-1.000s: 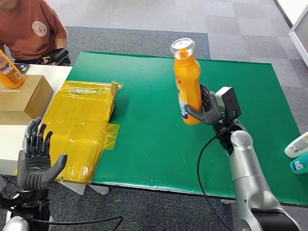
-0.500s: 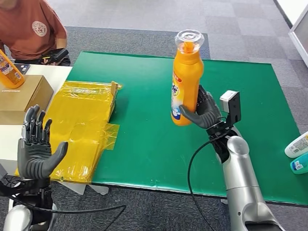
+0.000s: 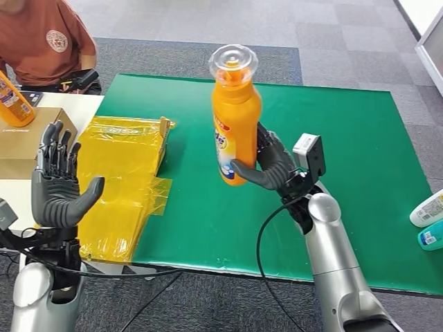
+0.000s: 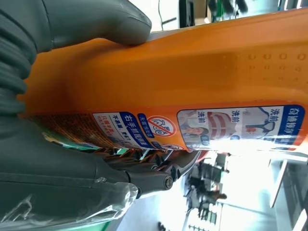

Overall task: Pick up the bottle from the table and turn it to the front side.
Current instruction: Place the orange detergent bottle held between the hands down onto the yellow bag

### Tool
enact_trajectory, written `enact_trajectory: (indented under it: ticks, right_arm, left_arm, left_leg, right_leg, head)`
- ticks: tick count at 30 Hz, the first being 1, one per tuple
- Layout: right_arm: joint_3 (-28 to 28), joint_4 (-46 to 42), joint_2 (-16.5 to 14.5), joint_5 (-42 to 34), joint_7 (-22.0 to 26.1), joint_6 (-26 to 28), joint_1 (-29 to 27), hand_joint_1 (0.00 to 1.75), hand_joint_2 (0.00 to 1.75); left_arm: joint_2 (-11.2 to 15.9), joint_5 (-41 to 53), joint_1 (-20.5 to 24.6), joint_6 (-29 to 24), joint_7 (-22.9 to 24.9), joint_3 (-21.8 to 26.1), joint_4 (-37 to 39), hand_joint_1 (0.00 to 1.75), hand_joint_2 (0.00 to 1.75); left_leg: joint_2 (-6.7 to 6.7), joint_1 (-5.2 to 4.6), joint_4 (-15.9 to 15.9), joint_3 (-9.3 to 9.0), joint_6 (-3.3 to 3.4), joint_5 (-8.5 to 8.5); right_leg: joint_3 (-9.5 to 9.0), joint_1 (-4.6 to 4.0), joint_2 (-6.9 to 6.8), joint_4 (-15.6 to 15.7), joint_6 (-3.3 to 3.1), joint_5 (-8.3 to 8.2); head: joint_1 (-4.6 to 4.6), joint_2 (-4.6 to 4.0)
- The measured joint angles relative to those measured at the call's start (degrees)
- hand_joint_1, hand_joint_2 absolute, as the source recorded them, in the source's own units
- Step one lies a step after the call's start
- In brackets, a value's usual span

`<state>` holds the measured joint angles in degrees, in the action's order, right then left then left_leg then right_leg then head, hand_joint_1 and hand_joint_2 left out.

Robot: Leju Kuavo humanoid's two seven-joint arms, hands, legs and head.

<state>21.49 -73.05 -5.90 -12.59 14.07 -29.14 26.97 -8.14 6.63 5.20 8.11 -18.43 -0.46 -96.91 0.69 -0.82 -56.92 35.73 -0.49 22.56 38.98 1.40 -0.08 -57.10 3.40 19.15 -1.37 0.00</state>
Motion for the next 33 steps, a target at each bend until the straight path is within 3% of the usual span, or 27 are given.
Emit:
enact_trajectory:
  ticks: [8, 12, 24, 33]
  right_arm:
    - [3.9, -1.9, 0.0, 0.5, 0.6, -1.0, 0.1, 1.75, 1.75]
    - [5.3, -2.1, -0.1, 2.1, 1.1, 1.3, 0.2, 1.75, 1.75]
    - [5.1, 0.3, -0.1, 7.9, 2.9, 5.3, 0.4, 1.75, 1.75]
    - [4.7, 1.7, -0.1, 8.5, 3.0, 5.4, 0.5, 1.75, 1.75]
  left_arm:
    - [0.5, -1.7, 2.6, 1.3, 1.0, -1.9, 2.3, 0.0, 1.75]
    - [0.6, -5.9, 3.4, 2.9, 1.9, -3.1, 2.9, 0.0, 1.75]
    - [1.0, -10.3, 3.5, 3.1, 5.2, -11.8, -1.1, 0.0, 1.75]
    - [1.5, -10.7, 3.6, 3.1, 5.4, -14.3, -1.5, 0.0, 1.75]
  left_leg:
    - [0.0, 0.0, 0.0, 0.0, 0.0, 0.0]
    - [0.0, 0.0, 0.0, 0.0, 0.0, 0.0]
    - [0.01, 0.0, 0.0, 0.01, 0.01, 0.01]
    - [0.01, 0.0, 0.0, 0.01, -0.01, -0.01]
  right_leg:
    - [0.01, 0.0, 0.0, 0.0, -0.01, 0.01]
    - [-0.01, 0.0, 0.0, 0.0, -0.01, 0.01]
    - [0.0, 0.0, 0.0, 0.0, 0.0, 0.01]
    - [-0.01, 0.0, 0.0, 0.0, -0.01, 0.0]
  head:
    - [0.01, 0.0]
    - [0.0, 0.0]
    - [0.01, 0.0]
    - [0.01, 0.0]
